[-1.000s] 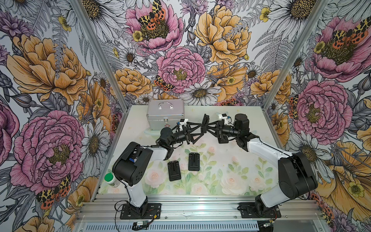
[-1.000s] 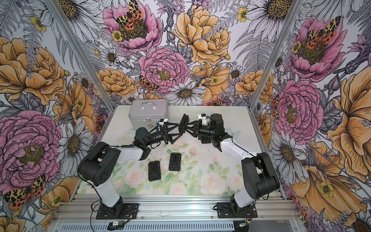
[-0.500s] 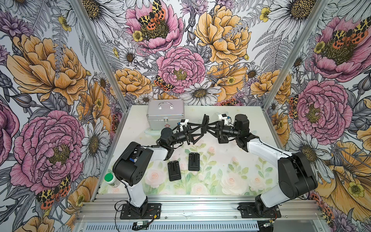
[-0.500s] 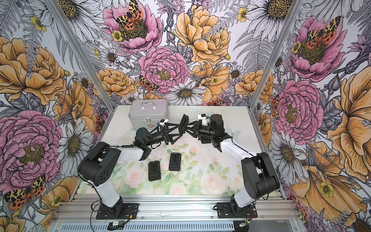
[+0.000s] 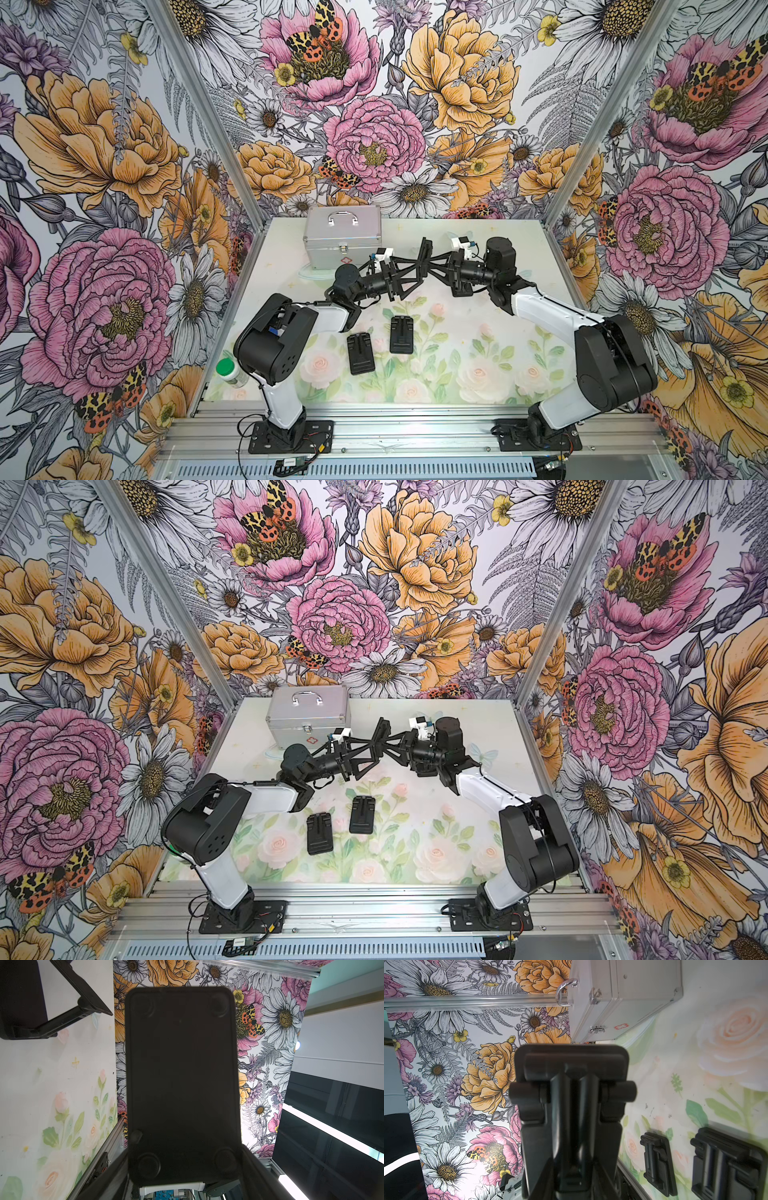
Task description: Open the phone stand
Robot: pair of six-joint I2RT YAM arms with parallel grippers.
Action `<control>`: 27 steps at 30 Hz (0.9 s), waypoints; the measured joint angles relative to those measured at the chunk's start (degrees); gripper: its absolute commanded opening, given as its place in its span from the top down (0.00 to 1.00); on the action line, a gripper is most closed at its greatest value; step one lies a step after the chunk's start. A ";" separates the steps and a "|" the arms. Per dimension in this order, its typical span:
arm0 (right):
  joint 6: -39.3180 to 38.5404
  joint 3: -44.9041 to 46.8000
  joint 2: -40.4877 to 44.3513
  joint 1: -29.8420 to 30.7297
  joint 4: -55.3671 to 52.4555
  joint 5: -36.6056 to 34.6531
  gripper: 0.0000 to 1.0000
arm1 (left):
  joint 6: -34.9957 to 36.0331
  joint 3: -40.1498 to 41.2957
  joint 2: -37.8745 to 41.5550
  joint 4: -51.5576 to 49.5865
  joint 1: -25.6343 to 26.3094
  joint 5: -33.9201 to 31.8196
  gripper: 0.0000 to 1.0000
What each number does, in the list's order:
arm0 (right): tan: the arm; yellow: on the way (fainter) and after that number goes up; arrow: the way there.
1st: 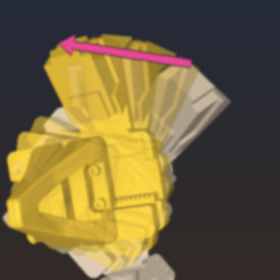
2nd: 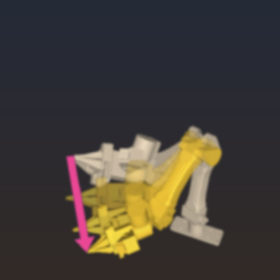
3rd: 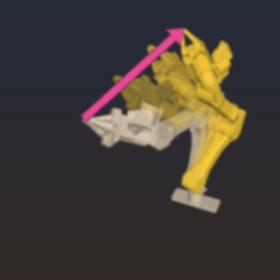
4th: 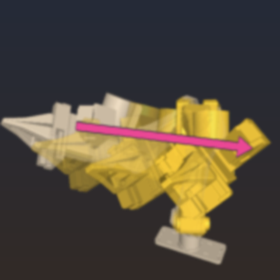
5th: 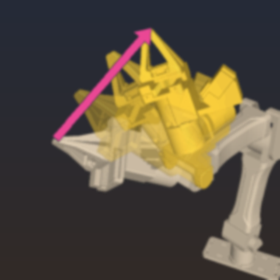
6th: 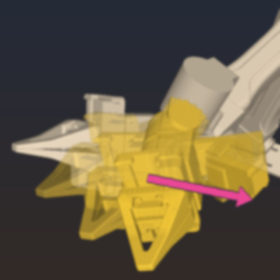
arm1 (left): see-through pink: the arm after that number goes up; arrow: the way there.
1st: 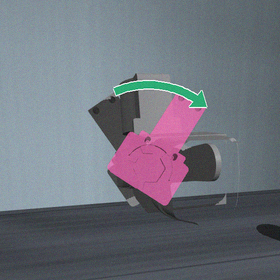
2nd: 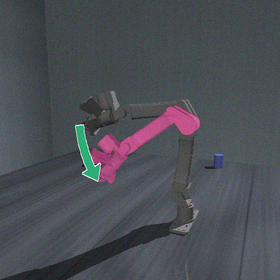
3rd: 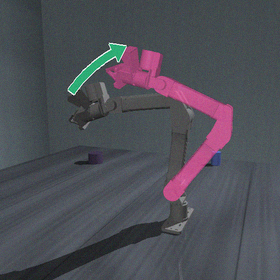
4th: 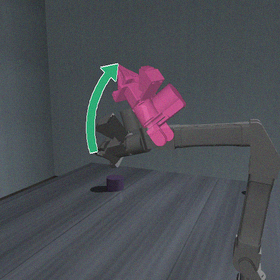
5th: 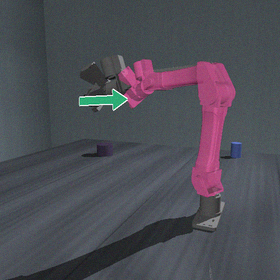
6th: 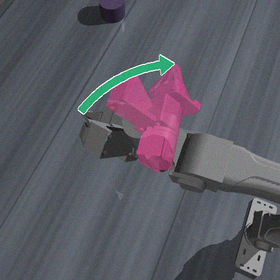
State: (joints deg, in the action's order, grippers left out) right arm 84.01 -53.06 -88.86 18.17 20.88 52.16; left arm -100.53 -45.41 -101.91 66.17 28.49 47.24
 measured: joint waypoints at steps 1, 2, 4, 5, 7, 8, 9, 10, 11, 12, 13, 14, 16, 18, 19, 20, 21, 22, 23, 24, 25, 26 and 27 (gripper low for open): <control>0.02 0.17 0.02 -0.04 0.15 0.00 1.00 | 0.02 0.00 0.02 -0.17 -0.04 0.04 0.35; 0.00 0.33 0.02 -0.15 0.31 0.02 1.00 | 0.09 0.00 0.02 -0.33 -0.24 0.02 0.35; 0.00 0.46 0.07 -0.26 0.44 0.15 1.00 | 0.20 0.11 0.02 -0.35 -0.42 0.07 0.35; 0.02 0.50 0.11 -0.39 0.44 0.17 1.00 | 0.24 0.13 0.02 -0.33 -0.59 0.26 0.35; 0.00 0.66 0.31 -0.63 0.42 0.17 1.00 | 0.42 0.26 0.04 -0.26 -0.92 0.68 0.35; 0.00 0.85 0.44 -0.63 0.35 0.22 1.00 | 0.42 0.42 0.09 -0.24 -1.16 0.98 0.35; 0.00 0.92 0.52 -0.63 0.15 0.31 1.00 | 0.44 0.57 0.13 -0.24 -1.38 1.29 0.35; -0.02 1.03 0.63 -0.68 -0.13 0.55 1.00 | 0.42 0.79 0.22 -0.22 -1.70 1.60 0.35; -0.04 1.11 0.74 -0.79 -0.37 0.90 1.00 | 0.42 1.01 0.33 -0.20 -2.14 1.90 0.35; -0.13 1.16 0.83 -0.98 -0.55 1.22 1.00 | 0.42 1.11 0.37 -0.20 -2.51 2.12 0.35; -0.46 1.16 0.98 -1.25 -0.90 1.64 1.00 | 0.42 1.20 0.46 -0.26 -2.97 2.19 0.35; -0.70 1.16 1.18 -1.46 -1.22 2.10 1.00 | 0.39 1.29 0.57 -0.26 -3.50 2.32 0.35; -1.22 1.18 1.81 -1.86 -1.97 2.82 1.00 | 0.39 1.38 0.83 -0.20 -4.37 2.71 0.35; -1.86 1.20 2.49 -2.25 -2.78 3.58 1.00 | 0.39 1.62 1.22 -0.04 -4.98 3.10 0.35; -2.21 1.27 2.91 -2.45 -3.39 4.00 1.00 | 0.37 1.75 1.42 0.00 -5.25 3.41 0.35; -2.58 1.29 3.23 -2.62 -3.80 4.31 1.00 | 0.37 1.88 1.57 0.11 -5.49 3.63 0.36; -2.75 1.33 3.45 -2.80 -4.13 4.55 1.00 | 0.37 1.95 1.68 0.13 -5.68 3.80 0.36; -3.13 1.46 3.72 -3.04 -4.50 4.79 1.00 | 0.37 1.95 1.77 0.11 -5.88 4.09 0.36; -3.37 1.55 3.98 -3.26 -4.83 5.01 1.00 | 0.37 1.97 1.77 0.13 -6.08 4.35 0.36; -3.54 1.60 4.11 -3.45 -5.05 5.11 1.00 | 0.37 1.99 1.77 0.11 -6.25 4.50 0.36; -3.72 1.64 4.20 -3.56 -5.31 5.20 1.00 | 0.37 1.99 1.79 0.11 -6.38 4.70 0.36; -3.93 1.66 4.28 -3.63 -5.49 5.29 1.00 | 0.37 1.99 1.77 0.11 -6.45 4.79 0.36; -4.00 1.68 4.33 -3.63 -5.64 5.33 1.00 | 0.37 2.01 1.79 0.11 -6.47 4.90 0.36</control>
State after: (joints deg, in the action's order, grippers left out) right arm 80.01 -51.37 -84.53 14.55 15.25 57.49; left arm -100.16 -43.40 -100.12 66.28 22.02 52.14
